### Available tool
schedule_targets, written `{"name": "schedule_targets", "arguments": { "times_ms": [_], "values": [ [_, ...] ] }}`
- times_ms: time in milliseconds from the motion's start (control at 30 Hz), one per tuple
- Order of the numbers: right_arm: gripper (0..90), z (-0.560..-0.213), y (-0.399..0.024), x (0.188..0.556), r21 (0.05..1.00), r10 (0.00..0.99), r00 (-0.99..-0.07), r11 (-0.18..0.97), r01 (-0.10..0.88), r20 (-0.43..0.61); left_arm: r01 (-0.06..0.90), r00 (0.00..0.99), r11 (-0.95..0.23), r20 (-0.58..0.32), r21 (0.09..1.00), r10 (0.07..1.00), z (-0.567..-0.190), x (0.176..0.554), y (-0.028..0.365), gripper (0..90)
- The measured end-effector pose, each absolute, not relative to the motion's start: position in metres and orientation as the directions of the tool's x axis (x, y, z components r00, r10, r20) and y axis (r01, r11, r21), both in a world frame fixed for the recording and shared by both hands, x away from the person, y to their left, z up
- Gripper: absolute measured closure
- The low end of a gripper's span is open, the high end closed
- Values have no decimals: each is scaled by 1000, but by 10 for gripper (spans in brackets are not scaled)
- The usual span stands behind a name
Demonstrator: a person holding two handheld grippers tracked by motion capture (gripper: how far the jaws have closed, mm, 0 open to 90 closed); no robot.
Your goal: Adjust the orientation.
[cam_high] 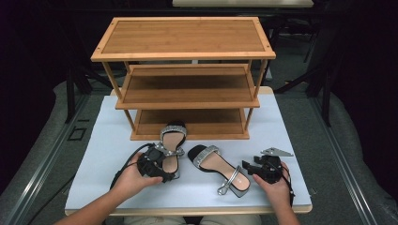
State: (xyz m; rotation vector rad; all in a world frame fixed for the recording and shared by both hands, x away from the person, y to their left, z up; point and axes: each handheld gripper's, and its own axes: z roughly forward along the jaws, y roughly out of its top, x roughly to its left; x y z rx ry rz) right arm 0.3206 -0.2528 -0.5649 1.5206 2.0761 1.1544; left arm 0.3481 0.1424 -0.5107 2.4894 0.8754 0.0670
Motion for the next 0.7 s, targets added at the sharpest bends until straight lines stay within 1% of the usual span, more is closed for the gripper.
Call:
{"name": "schedule_targets", "arguments": {
  "times_ms": [133,267,367,467,533,600,633,667,700],
  "values": [
    [392,-565,-253,321,757,902,-382,106,645,200,593,778,-651,-128,473,616,-507,367,144,349],
    [392,-565,-254,321,757,902,-383,105,645,201,573,784,-669,-80,474,615,-507,386,139,351],
    [393,-565,-254,321,757,902,-382,106,644,199,589,773,-651,-101,479,626,-508,402,140,354],
    [393,-565,-255,321,757,902,-382,105,645,200,587,771,-659,-77,470,632,-512,415,136,354],
    [393,-565,-256,321,757,901,-384,104,645,203,585,769,-661,-61,470,637,-514,421,134,354],
    [393,-565,-256,321,758,902,-382,103,645,202,599,758,-653,-64,463,650,-514,427,134,353],
    [393,-565,-257,320,758,903,-379,100,645,203,602,751,-647,-57,467,658,-513,427,133,354],
    [394,-565,-258,320,758,904,-376,99,645,202,599,744,-643,-33,478,668,-511,424,133,354],
    [394,-565,-258,320,758,904,-376,99,645,202,599,744,-643,-33,478,668,-511,424,133,356]
  ]
}}
